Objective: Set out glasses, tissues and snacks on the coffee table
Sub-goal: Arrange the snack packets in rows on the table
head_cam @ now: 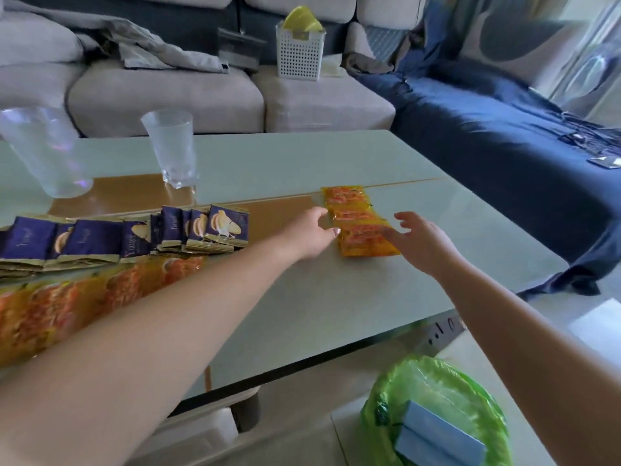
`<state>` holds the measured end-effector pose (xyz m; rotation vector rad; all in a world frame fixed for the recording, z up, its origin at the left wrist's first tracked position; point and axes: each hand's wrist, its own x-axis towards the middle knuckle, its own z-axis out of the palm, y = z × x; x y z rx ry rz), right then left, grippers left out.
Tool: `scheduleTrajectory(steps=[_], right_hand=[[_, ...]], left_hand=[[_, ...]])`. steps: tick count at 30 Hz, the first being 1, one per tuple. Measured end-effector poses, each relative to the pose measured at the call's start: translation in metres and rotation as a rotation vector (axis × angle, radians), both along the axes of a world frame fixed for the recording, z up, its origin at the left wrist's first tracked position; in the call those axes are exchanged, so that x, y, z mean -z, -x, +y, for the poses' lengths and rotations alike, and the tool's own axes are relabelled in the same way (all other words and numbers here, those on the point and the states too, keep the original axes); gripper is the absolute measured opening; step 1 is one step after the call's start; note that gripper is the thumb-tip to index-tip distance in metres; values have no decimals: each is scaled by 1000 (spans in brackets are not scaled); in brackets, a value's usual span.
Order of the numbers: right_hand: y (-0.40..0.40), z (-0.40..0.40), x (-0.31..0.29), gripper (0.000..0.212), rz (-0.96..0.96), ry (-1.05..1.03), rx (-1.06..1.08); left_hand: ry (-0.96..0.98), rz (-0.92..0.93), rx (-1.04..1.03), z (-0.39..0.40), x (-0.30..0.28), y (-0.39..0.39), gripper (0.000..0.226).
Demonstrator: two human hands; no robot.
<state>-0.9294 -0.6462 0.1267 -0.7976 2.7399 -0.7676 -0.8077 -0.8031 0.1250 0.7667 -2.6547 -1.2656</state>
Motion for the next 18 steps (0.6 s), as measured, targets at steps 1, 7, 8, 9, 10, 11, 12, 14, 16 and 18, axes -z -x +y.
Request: scheduleTrajectory(steps=[1,7,8,9,10,11,12,14,16,18], right_hand=[[4,-4,1,66,-64,17,14],[10,-21,6,48,-408,322,129],[9,-21,7,45,-439,339,118],[8,-20,8,44,-463,362,95],[7,-19,9,44,-486,403,66],[5,-17,9,44,-515,457,34],[3,-13,9,43,-549,514,-2],[-5,-6,5,38,-585,576,-95],[-15,1,0,32,-562,555,-189],[-26,7,-8,31,-527,523,-260]], left_hand=[[-5,-27,-7,2,0,9,57],[-203,40,-119,12,-3,26,51],[-238,59,-142,11,-1,25,52],[-305,88,-164,10,0,23,55],[-435,117,-182,9,2,21,60],[-611,150,-197,8,3,19,66],[-795,186,-208,7,4,16,69],[-1022,231,-219,6,3,8,55],[-1135,240,-217,6,2,3,22],[-1214,279,-273,7,1,-3,11]])
